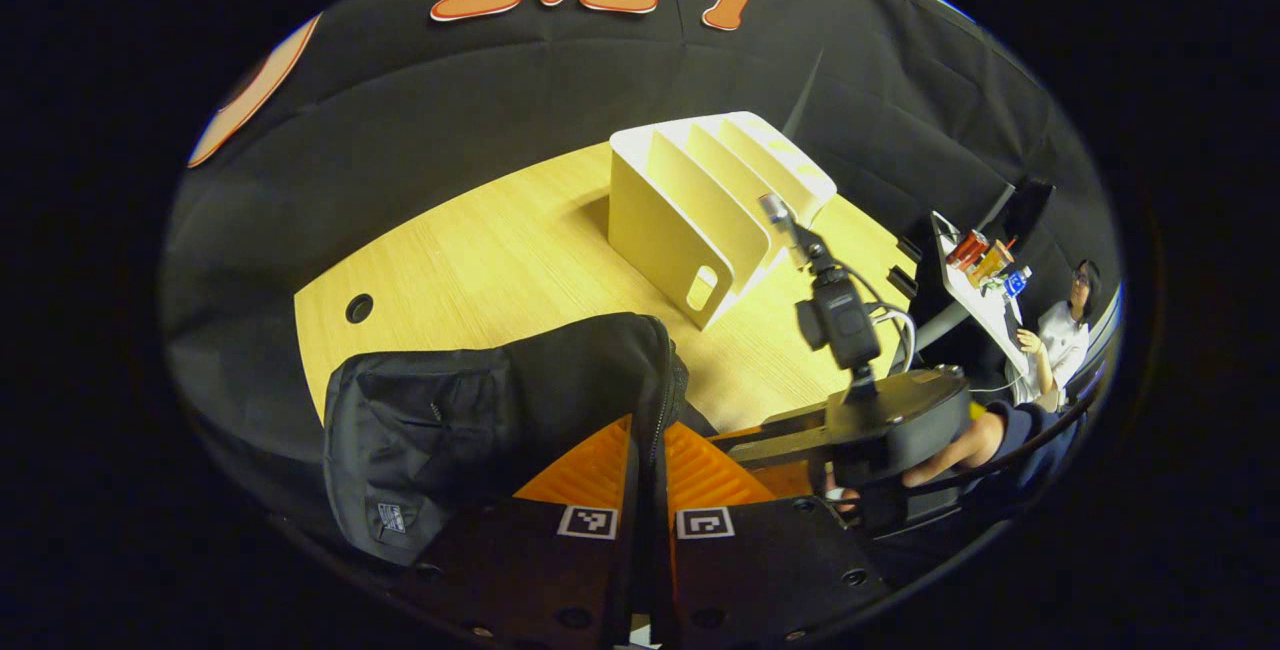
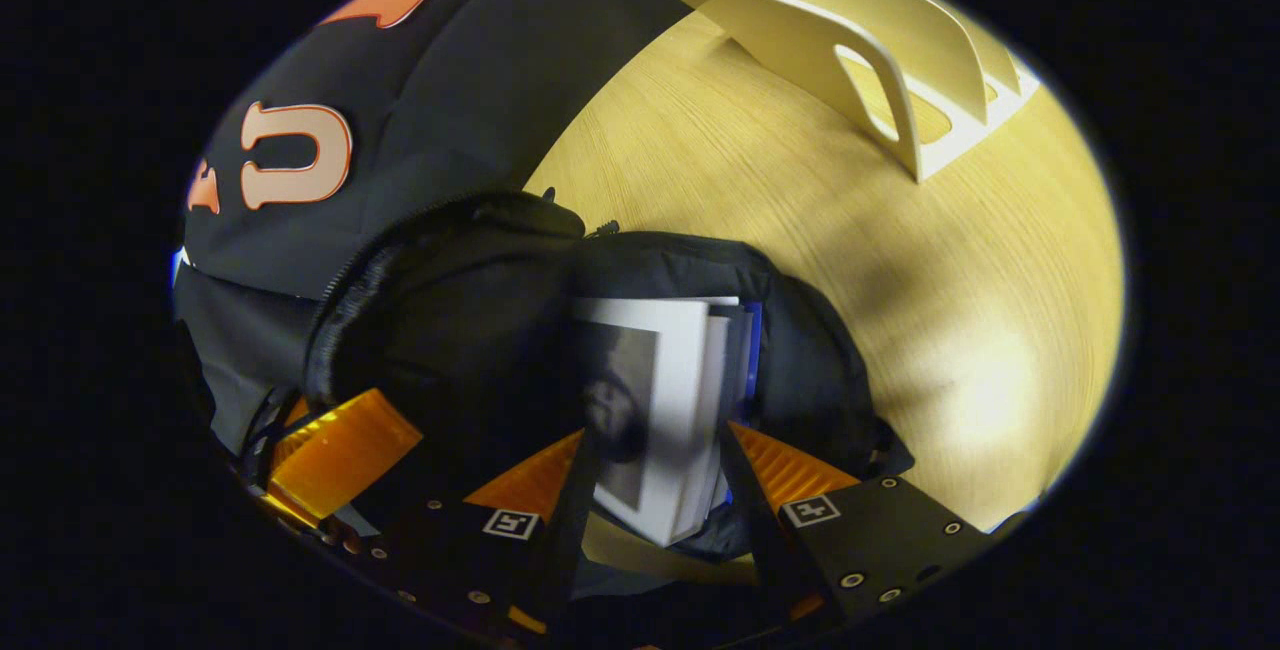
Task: Open the schoolbag, grab two books from the bookshelf and put them into the schoolbag.
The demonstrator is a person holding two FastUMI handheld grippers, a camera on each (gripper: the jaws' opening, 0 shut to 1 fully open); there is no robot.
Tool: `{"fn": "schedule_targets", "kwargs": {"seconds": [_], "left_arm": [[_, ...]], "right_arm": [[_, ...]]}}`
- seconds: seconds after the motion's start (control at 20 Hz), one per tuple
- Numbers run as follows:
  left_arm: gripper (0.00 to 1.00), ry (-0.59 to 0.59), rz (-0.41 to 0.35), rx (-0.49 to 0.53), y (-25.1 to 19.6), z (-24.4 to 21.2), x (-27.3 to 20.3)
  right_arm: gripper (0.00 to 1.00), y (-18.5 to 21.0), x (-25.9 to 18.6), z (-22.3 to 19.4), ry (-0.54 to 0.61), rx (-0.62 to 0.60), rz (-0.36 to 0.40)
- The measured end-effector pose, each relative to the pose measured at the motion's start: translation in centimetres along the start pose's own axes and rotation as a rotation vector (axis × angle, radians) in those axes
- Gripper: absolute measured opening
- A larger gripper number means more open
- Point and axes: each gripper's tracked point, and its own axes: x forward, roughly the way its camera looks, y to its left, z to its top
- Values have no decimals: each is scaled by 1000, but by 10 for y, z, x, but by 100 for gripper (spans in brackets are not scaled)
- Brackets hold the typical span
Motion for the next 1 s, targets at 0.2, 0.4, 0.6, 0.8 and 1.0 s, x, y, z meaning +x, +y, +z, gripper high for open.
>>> {"fn": "schedule_targets", "kwargs": {"seconds": [0.2, 0.4, 0.6, 0.8, 1.0], "left_arm": [[10, 4, 44, -16, -11, -3, 10], [24, 21, 82, -83, -31, -11, 26], [53, 14, 86, -164, -63, -9, 38], [83, -19, 127, -183, -91, 10, 45], [95, -96, 214, -193, -113, 42, 50]], "right_arm": [[73, -20, -40, 23, -55, -66, -21], [74, -51, -94, 55, -122, -133, -62], [76, -81, -133, 87, -170, -177, -99], [92, -93, -169, 103, -205, -221, -115], [97, -105, -206, 134, -302, -328, -166]]}}
